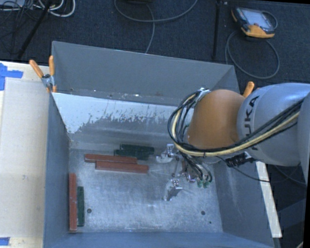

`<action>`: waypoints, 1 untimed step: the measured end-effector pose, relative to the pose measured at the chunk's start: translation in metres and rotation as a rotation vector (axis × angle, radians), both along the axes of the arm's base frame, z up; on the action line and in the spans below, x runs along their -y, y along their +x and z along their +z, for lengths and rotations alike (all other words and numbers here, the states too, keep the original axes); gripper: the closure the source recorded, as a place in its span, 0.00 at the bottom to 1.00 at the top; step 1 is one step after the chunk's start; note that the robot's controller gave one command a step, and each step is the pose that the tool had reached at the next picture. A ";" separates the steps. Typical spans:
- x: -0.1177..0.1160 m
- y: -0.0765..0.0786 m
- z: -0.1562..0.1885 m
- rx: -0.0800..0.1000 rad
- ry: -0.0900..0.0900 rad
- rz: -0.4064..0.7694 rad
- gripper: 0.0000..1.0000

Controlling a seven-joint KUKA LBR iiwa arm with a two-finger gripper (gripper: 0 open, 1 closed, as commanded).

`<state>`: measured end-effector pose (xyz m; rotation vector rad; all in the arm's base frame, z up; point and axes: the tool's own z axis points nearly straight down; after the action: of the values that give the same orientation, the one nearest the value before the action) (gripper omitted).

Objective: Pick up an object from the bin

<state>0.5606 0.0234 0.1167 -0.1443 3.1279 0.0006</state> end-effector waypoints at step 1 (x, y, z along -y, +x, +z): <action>-0.002 0.033 -0.024 -0.023 0.000 0.063 0.00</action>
Offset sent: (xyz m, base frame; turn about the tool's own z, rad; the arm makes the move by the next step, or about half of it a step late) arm 0.0207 0.0370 -0.0467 0.0490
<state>0.5934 0.0255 0.0930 -0.2438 3.1447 0.0034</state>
